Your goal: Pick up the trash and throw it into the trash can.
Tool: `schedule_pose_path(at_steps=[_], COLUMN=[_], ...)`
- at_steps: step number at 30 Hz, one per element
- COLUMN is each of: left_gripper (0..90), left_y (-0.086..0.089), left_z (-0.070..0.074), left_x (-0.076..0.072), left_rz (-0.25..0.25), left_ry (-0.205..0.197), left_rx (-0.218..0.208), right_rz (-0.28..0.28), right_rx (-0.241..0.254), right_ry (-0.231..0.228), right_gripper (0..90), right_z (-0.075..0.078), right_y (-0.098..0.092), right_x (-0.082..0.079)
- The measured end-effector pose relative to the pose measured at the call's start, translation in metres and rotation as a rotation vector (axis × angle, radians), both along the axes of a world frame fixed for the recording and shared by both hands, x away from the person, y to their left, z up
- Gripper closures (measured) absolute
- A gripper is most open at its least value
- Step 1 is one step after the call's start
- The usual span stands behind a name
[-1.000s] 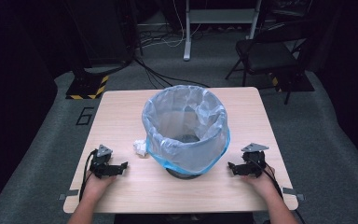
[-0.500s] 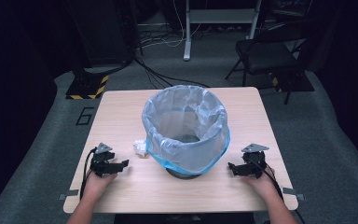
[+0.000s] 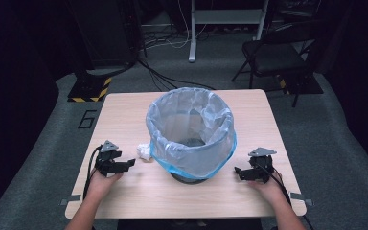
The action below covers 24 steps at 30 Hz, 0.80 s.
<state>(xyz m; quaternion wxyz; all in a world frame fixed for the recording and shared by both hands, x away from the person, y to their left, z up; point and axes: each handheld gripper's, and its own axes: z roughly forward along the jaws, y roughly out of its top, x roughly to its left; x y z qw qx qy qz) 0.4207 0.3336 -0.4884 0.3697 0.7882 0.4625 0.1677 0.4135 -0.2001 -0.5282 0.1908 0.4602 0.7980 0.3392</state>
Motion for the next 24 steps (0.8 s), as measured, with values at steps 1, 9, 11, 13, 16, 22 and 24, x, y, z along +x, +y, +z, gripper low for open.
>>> schedule_pose_path(at_steps=[1, 9, 11, 13, 16, 22, 24], left_gripper=[24.1, 27.0, 28.2, 28.3, 28.4, 28.4, 28.4], left_y=[-0.002, -0.019, -0.024, -0.029, -0.037, -0.044, -0.046], left_z=[0.002, 0.012, 0.013, 0.014, 0.013, 0.012, 0.011], left_x=[0.001, 0.011, 0.014, 0.017, 0.022, 0.029, 0.032], left_rz=[-0.004, -0.024, -0.028, -0.025, -0.016, -0.009, -0.008], left_ry=[0.001, 0.005, 0.012, 0.017, 0.005, 0.012, 0.015], left_rx=[-0.003, -0.006, -0.002, -0.001, -0.007, -0.010, -0.007], right_rz=[0.000, 0.000, 0.000, 0.000, 0.002, 0.006, 0.004], right_rx=[0.000, -0.001, 0.000, 0.000, -0.001, -0.003, -0.001], right_ry=[0.000, 0.001, 0.000, 0.000, -0.001, -0.004, -0.002], right_gripper=[2.6, 2.6, 2.7, 2.6, 2.6, 2.7, 2.6], right_z=[0.000, 0.000, 0.000, 0.000, 0.000, 0.000, 0.000], right_y=[0.000, 0.000, 0.000, 0.000, 0.000, 0.000, 0.000], right_x=[0.000, 0.000, 0.000, 0.000, 0.000, 0.000, 0.000])
